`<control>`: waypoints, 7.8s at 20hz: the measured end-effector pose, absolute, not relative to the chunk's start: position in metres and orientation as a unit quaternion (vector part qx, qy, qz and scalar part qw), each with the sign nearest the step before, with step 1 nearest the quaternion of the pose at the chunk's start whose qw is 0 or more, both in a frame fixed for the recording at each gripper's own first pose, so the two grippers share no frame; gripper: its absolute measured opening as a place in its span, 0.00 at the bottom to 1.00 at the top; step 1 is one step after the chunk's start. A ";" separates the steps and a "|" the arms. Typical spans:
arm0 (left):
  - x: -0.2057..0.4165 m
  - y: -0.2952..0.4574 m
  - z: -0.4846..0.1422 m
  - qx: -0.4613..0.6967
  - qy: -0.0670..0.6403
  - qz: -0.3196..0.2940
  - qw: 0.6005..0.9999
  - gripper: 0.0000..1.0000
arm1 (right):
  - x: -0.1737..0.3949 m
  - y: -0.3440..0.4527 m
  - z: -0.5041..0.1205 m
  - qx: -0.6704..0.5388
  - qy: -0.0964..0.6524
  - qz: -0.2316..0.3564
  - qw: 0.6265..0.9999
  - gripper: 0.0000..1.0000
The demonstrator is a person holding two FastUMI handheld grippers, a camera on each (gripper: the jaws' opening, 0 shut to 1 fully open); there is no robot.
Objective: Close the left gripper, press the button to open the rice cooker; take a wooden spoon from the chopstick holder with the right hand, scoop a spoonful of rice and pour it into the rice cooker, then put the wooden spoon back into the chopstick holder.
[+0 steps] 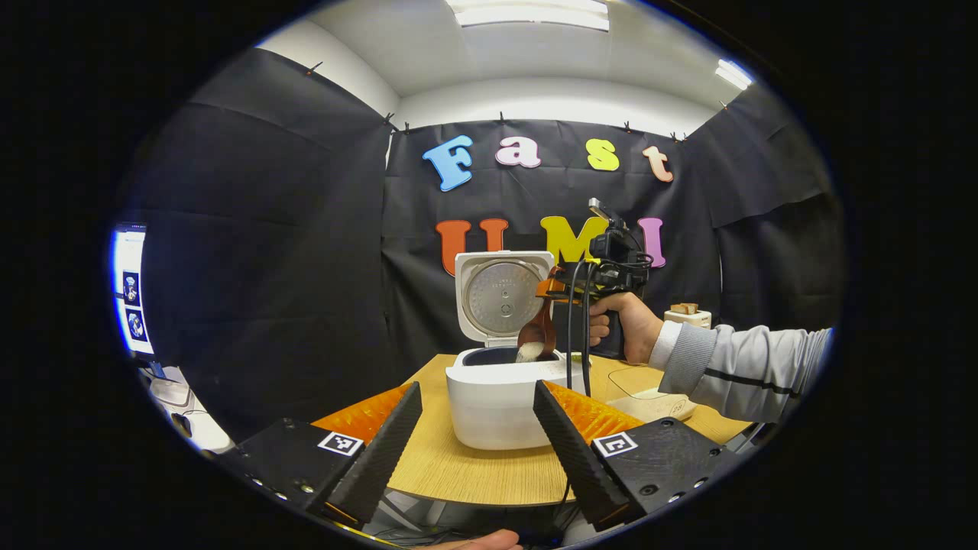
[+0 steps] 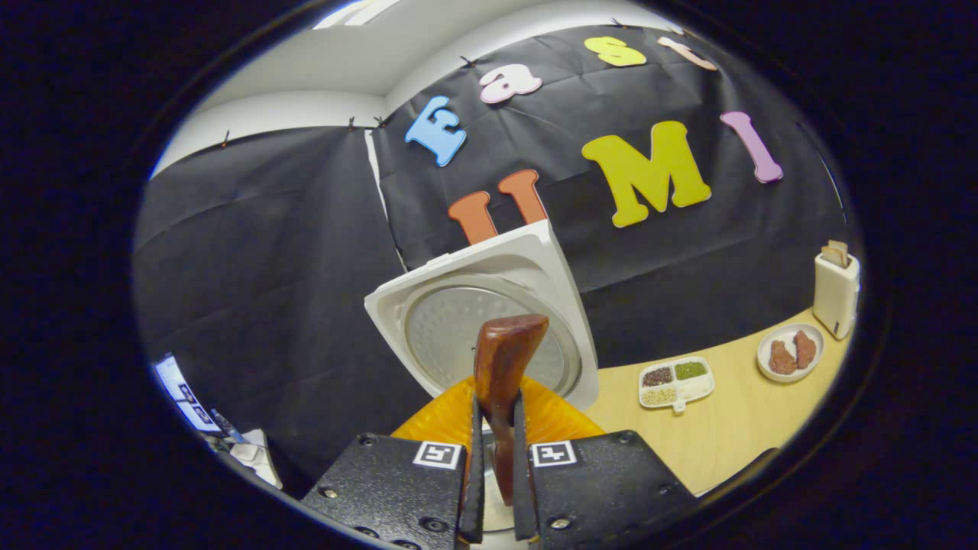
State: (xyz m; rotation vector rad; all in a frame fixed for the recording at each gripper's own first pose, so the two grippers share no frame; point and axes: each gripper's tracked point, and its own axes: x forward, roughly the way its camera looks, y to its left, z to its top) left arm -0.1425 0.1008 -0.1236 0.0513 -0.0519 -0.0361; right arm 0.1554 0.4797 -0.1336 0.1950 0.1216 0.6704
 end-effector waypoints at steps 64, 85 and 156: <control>-0.053 -0.047 -0.133 0.017 -0.003 -0.036 0.999 0.95 | 0.202 -0.002 -0.140 0.048 -0.058 0.061 0.995 0.79; 0.025 0.011 -0.059 -0.015 -0.017 -0.027 0.999 0.94 | 0.026 0.020 -0.118 0.021 -0.081 -0.018 0.996 1.00; 0.080 0.041 -0.165 0.042 0.360 -0.062 0.930 0.99 | -0.096 0.143 -0.130 -0.098 -0.075 0.153 0.981 1.00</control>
